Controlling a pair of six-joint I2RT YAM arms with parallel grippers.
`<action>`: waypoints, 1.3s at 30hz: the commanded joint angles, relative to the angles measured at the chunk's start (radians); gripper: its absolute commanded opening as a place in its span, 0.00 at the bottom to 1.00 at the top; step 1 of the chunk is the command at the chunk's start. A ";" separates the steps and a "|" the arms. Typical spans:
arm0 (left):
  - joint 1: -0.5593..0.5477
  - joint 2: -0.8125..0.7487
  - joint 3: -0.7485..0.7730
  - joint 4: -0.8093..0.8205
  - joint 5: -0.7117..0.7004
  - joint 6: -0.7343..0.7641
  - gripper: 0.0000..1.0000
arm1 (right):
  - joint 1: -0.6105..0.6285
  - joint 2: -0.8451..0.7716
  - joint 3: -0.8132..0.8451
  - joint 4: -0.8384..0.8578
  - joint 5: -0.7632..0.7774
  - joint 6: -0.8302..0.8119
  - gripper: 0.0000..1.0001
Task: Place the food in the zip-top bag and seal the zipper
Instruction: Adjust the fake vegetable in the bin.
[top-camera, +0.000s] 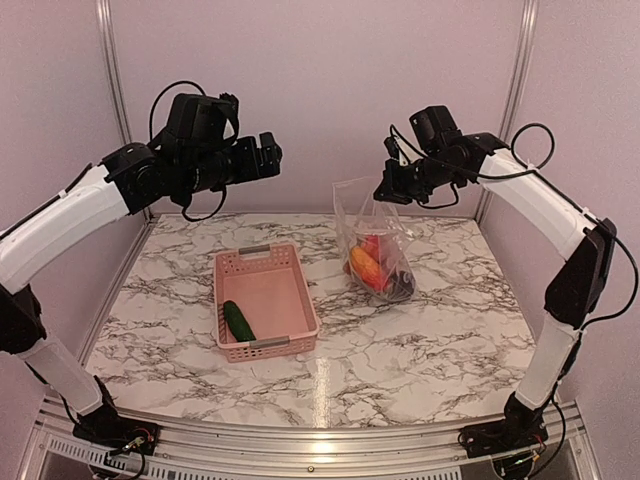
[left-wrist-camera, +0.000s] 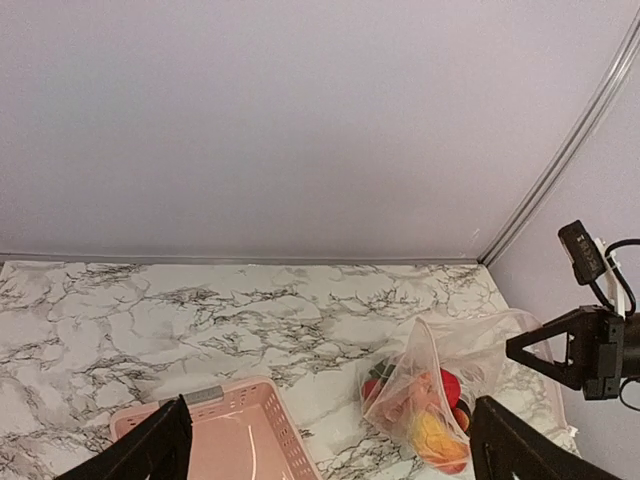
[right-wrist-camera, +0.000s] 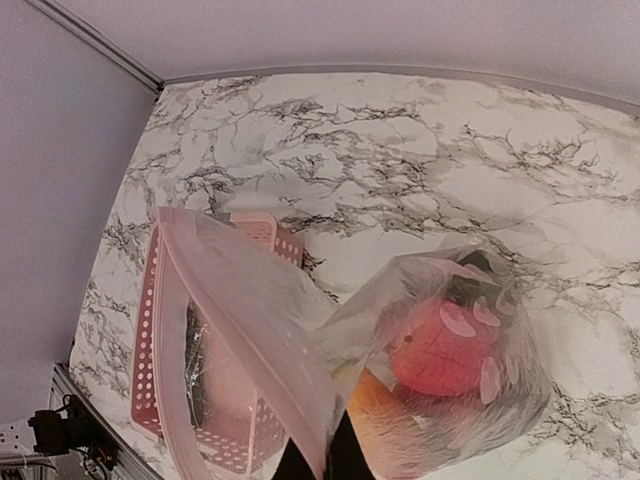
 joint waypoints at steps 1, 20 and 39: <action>0.050 -0.095 -0.221 0.090 -0.141 -0.097 0.99 | 0.012 0.006 0.039 0.025 -0.021 0.003 0.00; 0.056 -0.091 -0.492 -0.249 0.174 -0.491 0.64 | 0.013 0.007 0.041 0.020 -0.037 -0.013 0.00; 0.066 0.108 -0.460 -0.265 0.274 -0.499 0.68 | 0.018 0.005 0.036 0.018 -0.046 -0.013 0.00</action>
